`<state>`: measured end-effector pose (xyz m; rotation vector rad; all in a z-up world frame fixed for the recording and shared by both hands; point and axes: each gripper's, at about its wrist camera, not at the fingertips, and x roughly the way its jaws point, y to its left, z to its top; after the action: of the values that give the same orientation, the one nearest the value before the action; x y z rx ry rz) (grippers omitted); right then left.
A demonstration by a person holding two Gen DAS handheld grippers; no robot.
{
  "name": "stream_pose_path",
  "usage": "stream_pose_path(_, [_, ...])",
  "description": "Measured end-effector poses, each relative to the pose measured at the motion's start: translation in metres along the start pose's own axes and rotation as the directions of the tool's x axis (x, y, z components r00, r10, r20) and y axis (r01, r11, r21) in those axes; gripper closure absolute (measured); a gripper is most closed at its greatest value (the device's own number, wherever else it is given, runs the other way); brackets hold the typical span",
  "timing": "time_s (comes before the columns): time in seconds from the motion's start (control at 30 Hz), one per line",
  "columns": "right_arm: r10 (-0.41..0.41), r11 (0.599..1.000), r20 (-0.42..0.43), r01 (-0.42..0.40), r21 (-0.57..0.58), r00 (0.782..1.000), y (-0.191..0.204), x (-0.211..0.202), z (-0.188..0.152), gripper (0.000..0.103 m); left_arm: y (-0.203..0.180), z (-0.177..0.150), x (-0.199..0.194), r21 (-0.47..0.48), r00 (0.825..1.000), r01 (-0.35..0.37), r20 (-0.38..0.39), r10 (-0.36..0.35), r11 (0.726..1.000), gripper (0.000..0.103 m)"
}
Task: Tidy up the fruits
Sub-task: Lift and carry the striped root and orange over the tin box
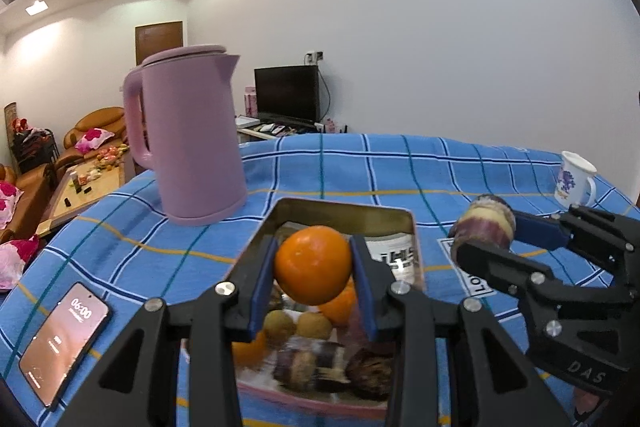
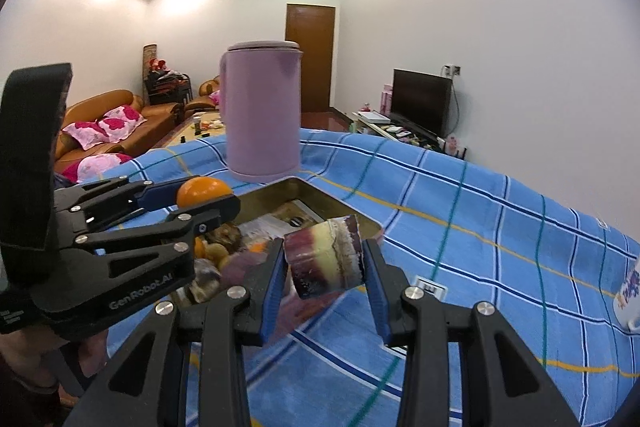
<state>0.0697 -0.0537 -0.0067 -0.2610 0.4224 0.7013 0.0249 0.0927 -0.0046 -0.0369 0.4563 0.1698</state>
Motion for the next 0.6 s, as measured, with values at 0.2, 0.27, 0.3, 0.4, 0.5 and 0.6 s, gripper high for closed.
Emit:
stream_pose_path(0.2, [0.028, 0.999, 0.005, -0.028, -0.022, 1.0, 0.018, 0.004, 0.006, 0.063, 0.015, -0.001, 0.0, -0.009, 1.0, -0.027, -0.009, 0.027, 1.0, 0.065])
stream_pose_path(0.27, [0.034, 0.999, 0.004, -0.034, -0.031, 0.999, 0.023, 0.005, 0.007, 0.064, 0.02, -0.001, 0.0, -0.011, 0.999, -0.036, -0.015, 0.036, 0.999, 0.065])
stream_pose_path(0.3, [0.037, 0.999, 0.005, -0.037, -0.034, 0.999, 0.025, 0.006, 0.008, 0.063, 0.022, -0.001, 0.0, -0.012, 0.999, -0.038, -0.018, 0.037, 0.999, 0.065])
stream_pose_path(0.4, [0.048, 0.998, 0.005, -0.048, -0.037, 0.999, 0.029, 0.008, 0.009, 0.063, 0.028, -0.002, 0.002, -0.012, 0.999, -0.048, -0.023, 0.048, 0.999, 0.065])
stream_pose_path(0.5, [0.056, 0.998, 0.0, -0.056, -0.04, 0.998, 0.034, 0.013, 0.009, 0.063, 0.035, -0.003, 0.005, -0.014, 0.998, -0.059, -0.034, 0.058, 0.998, 0.065])
stream_pose_path(0.6, [0.071, 0.997, -0.009, -0.072, -0.041, 0.997, 0.04, 0.018, 0.008, 0.063, 0.04, -0.004, 0.007, -0.018, 0.997, -0.066, -0.044, 0.065, 0.998, 0.065])
